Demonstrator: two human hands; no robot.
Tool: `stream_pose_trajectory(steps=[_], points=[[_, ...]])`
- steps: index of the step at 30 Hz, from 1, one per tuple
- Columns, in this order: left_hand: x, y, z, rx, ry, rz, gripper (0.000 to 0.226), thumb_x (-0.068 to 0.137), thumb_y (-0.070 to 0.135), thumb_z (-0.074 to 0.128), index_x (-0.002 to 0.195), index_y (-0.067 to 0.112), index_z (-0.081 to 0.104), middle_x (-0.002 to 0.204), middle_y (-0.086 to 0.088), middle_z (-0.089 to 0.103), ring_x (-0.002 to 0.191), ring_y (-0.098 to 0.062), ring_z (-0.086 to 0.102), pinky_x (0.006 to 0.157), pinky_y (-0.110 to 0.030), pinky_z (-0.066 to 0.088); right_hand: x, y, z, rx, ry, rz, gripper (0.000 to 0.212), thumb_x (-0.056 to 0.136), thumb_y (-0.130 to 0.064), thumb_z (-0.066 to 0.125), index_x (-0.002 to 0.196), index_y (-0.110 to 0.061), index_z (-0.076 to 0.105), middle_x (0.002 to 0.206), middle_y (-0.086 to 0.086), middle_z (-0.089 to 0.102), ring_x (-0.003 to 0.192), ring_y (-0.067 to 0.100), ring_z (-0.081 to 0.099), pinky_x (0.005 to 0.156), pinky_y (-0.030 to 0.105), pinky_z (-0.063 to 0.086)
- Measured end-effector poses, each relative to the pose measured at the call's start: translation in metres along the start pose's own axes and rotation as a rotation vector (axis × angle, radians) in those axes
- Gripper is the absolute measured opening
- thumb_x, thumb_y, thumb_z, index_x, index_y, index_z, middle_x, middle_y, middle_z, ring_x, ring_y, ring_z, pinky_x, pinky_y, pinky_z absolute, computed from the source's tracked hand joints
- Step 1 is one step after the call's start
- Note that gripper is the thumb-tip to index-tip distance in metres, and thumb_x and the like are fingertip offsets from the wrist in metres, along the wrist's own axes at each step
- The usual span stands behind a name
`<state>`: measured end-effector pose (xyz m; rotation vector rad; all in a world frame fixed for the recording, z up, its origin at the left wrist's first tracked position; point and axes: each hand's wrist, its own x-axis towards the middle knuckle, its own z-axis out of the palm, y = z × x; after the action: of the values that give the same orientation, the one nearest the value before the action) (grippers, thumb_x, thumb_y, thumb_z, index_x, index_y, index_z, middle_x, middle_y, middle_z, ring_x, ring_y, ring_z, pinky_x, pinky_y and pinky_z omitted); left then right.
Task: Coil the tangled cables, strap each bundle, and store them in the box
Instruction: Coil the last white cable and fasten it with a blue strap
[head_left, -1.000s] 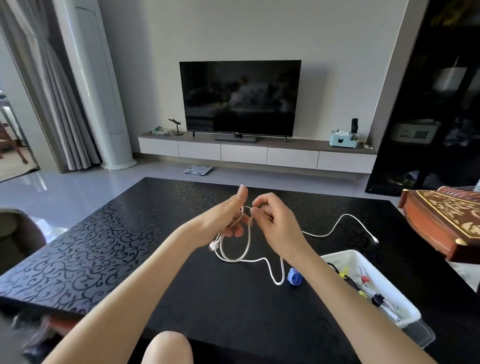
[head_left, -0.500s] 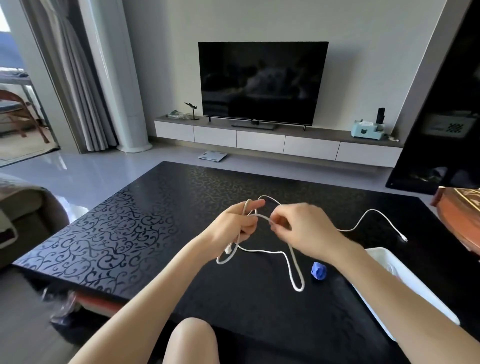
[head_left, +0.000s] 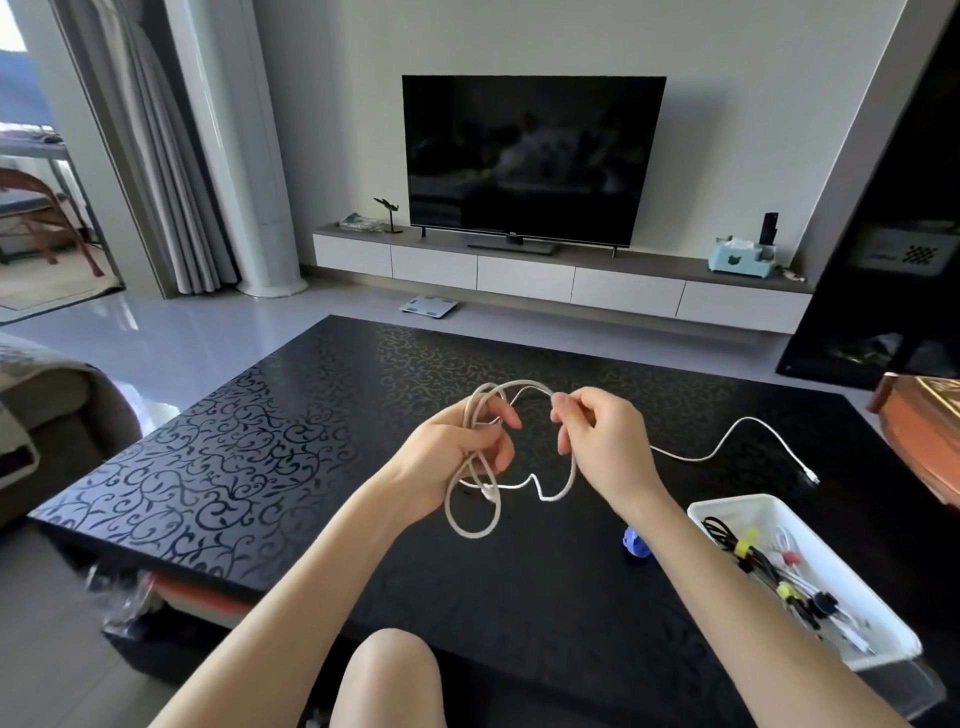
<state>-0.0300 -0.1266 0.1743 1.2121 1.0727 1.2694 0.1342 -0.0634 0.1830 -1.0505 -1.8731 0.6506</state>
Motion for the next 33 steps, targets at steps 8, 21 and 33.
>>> stream_pose_trajectory(steps=[8, 21, 33], points=[[0.008, -0.007, -0.007, -0.464, 0.016, -0.079, 0.036, 0.095, -0.002, 0.039, 0.119, 0.009, 0.063, 0.129, -0.021, 0.058, 0.121, -0.039, 0.054, 0.098, -0.059, 0.044, -0.002, -0.001, 0.012, 0.28, -0.101, 0.268, 0.037, 0.092, -0.033, 0.058, 0.062, -0.011, 0.066, 0.045, -0.002, 0.059, 0.039, 0.003, 0.05, 0.042, 0.017, 0.039], [0.023, -0.001, 0.01, -0.767, 0.247, 0.094, 0.043, 0.103, 0.012, 0.032, 0.13, 0.037, 0.052, 0.068, -0.004, 0.052, 0.049, -0.011, 0.052, 0.05, -0.026, 0.052, -0.048, 0.027, 0.031, 0.151, -0.247, 0.164, 0.013, 0.088, -0.028, 0.06, 0.077, -0.029, 0.064, 0.076, -0.009, 0.068, 0.071, 0.002, 0.059, 0.068, 0.021, 0.043], [0.031, 0.033, -0.007, -0.444, 0.506, 0.426, 0.048, 0.098, 0.012, 0.046, 0.139, 0.036, 0.038, 0.06, -0.003, 0.063, 0.042, -0.013, 0.06, 0.043, -0.023, 0.051, -0.052, 0.06, 0.041, 0.322, -0.299, 0.15, 0.009, 0.092, -0.015, 0.059, 0.086, -0.022, 0.062, 0.075, -0.004, 0.07, 0.077, 0.004, 0.065, 0.074, 0.014, 0.047]])
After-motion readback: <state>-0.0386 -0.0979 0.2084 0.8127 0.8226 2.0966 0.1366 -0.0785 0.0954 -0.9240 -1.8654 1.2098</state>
